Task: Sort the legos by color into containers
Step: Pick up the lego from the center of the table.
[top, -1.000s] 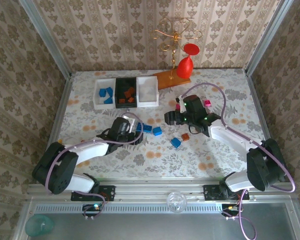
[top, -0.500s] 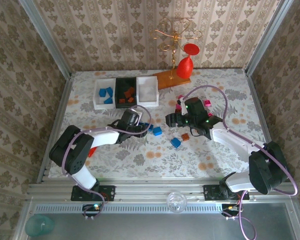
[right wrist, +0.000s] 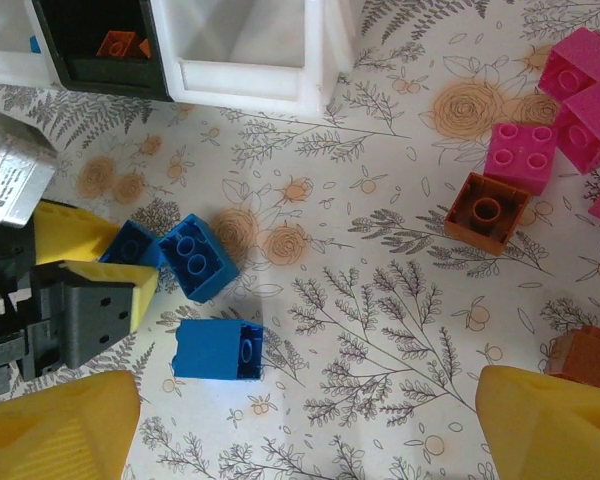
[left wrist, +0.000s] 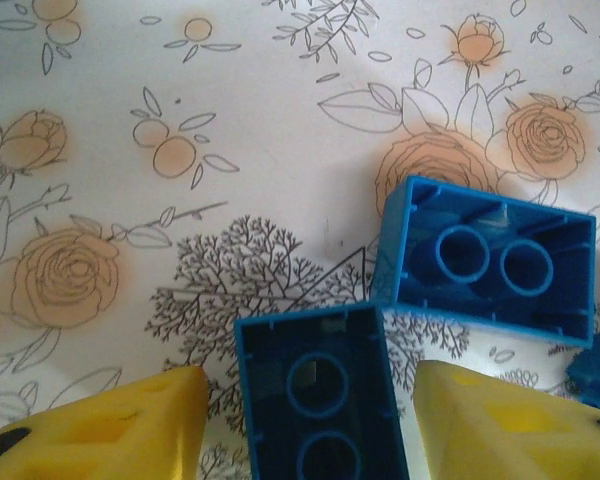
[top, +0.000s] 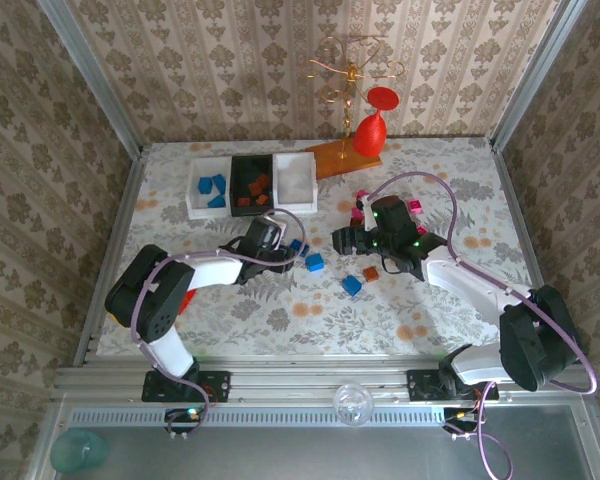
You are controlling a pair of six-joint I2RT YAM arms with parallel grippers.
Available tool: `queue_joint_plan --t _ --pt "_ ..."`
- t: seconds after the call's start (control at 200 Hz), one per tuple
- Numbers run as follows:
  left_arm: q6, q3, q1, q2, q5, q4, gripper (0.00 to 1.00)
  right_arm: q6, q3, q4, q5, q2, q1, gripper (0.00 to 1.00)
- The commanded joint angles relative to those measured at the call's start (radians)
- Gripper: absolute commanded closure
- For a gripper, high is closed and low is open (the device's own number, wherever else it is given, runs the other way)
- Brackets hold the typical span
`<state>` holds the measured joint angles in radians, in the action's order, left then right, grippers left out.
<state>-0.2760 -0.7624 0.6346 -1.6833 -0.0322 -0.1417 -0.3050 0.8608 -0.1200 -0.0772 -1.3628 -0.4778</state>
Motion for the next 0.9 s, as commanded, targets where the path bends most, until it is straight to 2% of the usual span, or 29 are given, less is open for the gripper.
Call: queue_joint_plan --t 0.0,0.185,0.465,0.725,0.895 --pt "-0.002 0.02 0.008 0.033 -0.015 0.006 0.42 0.014 -0.009 0.022 0.014 0.009 0.005 0.11" --pt "0.014 -0.01 0.006 -0.026 -0.037 0.027 0.47 0.009 -0.009 0.027 0.002 0.002 0.005 0.11" --pt "0.004 -0.005 0.008 -0.027 -0.037 -0.008 0.64 0.009 -0.009 0.015 -0.007 0.021 0.005 0.11" --pt "-0.037 0.132 -0.009 0.155 -0.104 -0.093 0.73 0.0 0.033 -0.016 -0.051 0.011 -0.011 0.11" --pt "-0.062 0.234 -0.101 0.364 -0.113 -0.107 0.75 0.044 0.078 -0.038 -0.061 -0.02 -0.074 0.11"
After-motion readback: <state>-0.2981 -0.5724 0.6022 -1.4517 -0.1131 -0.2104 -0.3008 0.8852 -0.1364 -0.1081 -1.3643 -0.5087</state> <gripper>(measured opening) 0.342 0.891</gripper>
